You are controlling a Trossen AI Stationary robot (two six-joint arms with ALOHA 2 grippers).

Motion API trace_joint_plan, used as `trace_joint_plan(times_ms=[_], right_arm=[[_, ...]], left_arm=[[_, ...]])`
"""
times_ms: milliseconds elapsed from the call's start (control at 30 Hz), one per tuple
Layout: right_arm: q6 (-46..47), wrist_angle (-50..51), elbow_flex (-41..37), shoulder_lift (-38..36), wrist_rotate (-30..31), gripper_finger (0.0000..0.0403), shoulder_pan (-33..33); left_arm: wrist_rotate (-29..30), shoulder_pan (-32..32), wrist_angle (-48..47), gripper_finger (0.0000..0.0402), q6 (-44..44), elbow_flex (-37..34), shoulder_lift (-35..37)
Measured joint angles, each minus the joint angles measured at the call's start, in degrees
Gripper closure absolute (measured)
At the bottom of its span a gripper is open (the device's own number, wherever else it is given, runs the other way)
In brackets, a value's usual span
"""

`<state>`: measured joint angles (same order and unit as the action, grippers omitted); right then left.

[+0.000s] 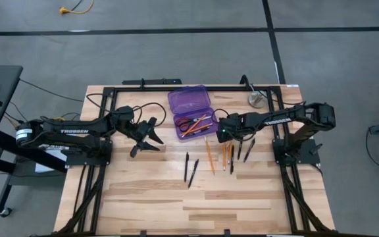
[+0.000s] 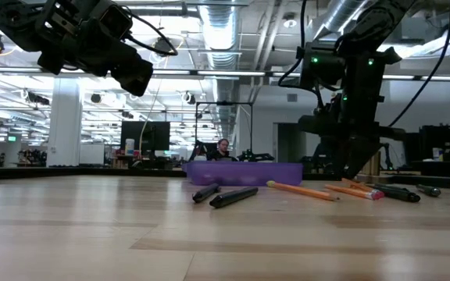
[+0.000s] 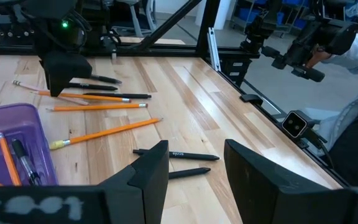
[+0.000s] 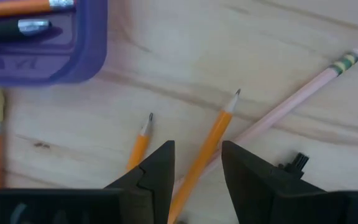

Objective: Pick & place school supplies into a supply box
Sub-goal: Put the yellow pencil into the purple supply box

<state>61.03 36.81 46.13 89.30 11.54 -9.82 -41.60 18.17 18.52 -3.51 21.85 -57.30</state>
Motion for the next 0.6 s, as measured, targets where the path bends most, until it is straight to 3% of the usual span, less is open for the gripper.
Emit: trace_joint_plan(times_ms=[600], right_arm=[[-1.02, -0.02, 0.0, 0.04, 0.38, 0.0276, -1.2]], left_arm=[[-0.01, 0.0, 0.0, 0.0258, 0.02, 0.0, 0.0]])
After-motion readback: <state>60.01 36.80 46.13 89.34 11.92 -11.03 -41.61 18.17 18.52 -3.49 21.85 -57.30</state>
